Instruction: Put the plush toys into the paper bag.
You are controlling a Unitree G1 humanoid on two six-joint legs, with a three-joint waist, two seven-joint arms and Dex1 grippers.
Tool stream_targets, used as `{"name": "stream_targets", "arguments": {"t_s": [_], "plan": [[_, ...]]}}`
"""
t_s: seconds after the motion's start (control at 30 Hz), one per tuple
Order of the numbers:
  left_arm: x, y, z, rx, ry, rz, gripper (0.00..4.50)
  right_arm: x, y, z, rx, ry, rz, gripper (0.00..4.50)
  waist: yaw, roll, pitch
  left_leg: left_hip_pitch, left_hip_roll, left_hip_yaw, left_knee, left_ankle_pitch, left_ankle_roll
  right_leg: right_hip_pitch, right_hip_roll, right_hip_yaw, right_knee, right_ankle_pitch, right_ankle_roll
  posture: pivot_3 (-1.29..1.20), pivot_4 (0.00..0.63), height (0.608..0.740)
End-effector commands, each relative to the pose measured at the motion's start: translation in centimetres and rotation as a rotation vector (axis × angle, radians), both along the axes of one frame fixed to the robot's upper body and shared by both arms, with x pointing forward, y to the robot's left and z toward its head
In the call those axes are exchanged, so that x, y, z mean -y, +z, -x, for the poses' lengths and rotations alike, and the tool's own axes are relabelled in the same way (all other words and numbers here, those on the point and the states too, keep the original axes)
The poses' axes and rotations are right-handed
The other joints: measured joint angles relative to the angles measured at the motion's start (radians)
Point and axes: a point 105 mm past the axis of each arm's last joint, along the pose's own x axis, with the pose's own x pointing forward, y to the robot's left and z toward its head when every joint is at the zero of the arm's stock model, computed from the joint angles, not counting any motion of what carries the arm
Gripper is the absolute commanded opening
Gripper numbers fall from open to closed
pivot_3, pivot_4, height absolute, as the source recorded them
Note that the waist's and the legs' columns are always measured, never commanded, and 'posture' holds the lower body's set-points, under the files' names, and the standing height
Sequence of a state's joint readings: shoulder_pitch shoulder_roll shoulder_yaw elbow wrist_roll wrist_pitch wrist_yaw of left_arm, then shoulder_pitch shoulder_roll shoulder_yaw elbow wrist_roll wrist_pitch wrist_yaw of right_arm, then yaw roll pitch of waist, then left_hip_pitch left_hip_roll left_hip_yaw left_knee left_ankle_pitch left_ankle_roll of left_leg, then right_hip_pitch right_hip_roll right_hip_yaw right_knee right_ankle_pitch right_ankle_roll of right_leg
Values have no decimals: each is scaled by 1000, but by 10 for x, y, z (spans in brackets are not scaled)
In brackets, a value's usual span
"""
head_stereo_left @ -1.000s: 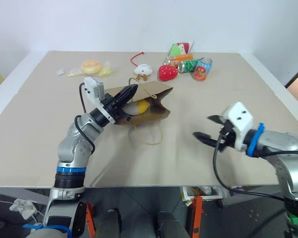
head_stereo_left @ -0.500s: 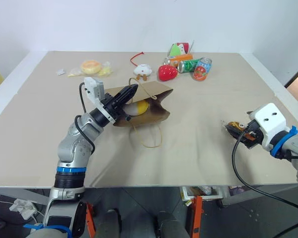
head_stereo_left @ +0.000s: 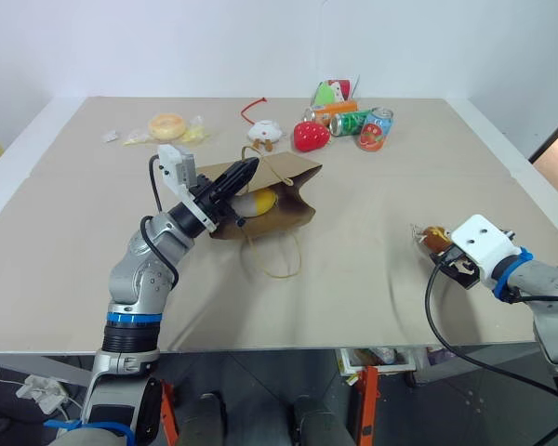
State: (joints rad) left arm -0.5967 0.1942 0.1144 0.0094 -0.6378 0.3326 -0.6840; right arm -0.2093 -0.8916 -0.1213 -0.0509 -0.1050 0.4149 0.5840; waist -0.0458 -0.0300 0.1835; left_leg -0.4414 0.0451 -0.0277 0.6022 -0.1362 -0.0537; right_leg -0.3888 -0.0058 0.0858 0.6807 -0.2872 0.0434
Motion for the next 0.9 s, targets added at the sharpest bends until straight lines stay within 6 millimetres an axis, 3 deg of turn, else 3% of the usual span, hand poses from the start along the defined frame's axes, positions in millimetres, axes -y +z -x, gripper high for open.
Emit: {"name": "stream_targets", "arguments": {"t_s": [0.03, 0.07, 0.1, 0.13, 0.4, 0.5, 0.6, 0.73, 0.9], "plan": [[0, 15, 4, 58, -2, 14, 0, -1, 15, -4, 55, -6, 32, 4192, 0, 0, 0, 0, 0, 0, 0, 0, 0, 0, 0, 0, 0, 0, 0, 0, 150, 740], [0, 15, 4, 59, 0, 15, 0, -1, 14, -4, 52, -10, 42, 4192, 1, 0, 0, 0, 0, 0, 0, 0, 0, 0, 0, 0, 0, 0, 0, 0, 150, 740], [0, 15, 5, 59, 1, 14, 0, 0, 14, -3, 49, -17, 57, 3670, 1, 0, 0, 0, 0, 0, 0, 0, 0, 0, 0, 0, 0, 0, 0, 0, 150, 740], [-1, 14, 5, 59, 1, 13, 0, 1, 13, -3, 46, -22, 75, 3452, 1, 0, 0, 0, 0, 0, 0, 0, 0, 0, 0, 0, 0, 0, 0, 0, 150, 740], [-2, 17, 4, 64, 5, 8, 0, -2, 15, -3, 53, -53, 54, 101, 0, 0, 0, 0, 0, 0, 0, 0, 0, 0, 0, 0, 0, 0, 0, 0, 150, 740], [-3, 17, 5, 65, 6, 8, 0, -11, 22, -2, 80, -44, -27, 36, 0, 0, 0, 0, 0, 0, 0, 0, 0, 0, 0, 0, 0, 0, 0, 0, 150, 740], [-5, 18, 4, 64, 8, 9, 0, -56, 51, 4, 145, 116, -244, 36, -3, 0, 0, 0, 0, 0, 0, 0, 0, 0, 0, 0, 0, 0, 0, 0, 150, 740], [-7, 19, 4, 59, 5, 13, 0, -119, 88, 26, 167, 406, -451, 36, -1, 0, 0, 0, 1, -1, 0, 0, -1, 0, 1, -1, 1, 0, 0, 0, 150, 740], [-6, 19, 4, 38, -20, 20, 0, -167, 112, 60, 84, 706, -521, 36, 5, 0, 0, -1, 0, -2, 0, 0, -1, 1, 0, -2, 0, 0, 0, 0, 150, 740]]}}
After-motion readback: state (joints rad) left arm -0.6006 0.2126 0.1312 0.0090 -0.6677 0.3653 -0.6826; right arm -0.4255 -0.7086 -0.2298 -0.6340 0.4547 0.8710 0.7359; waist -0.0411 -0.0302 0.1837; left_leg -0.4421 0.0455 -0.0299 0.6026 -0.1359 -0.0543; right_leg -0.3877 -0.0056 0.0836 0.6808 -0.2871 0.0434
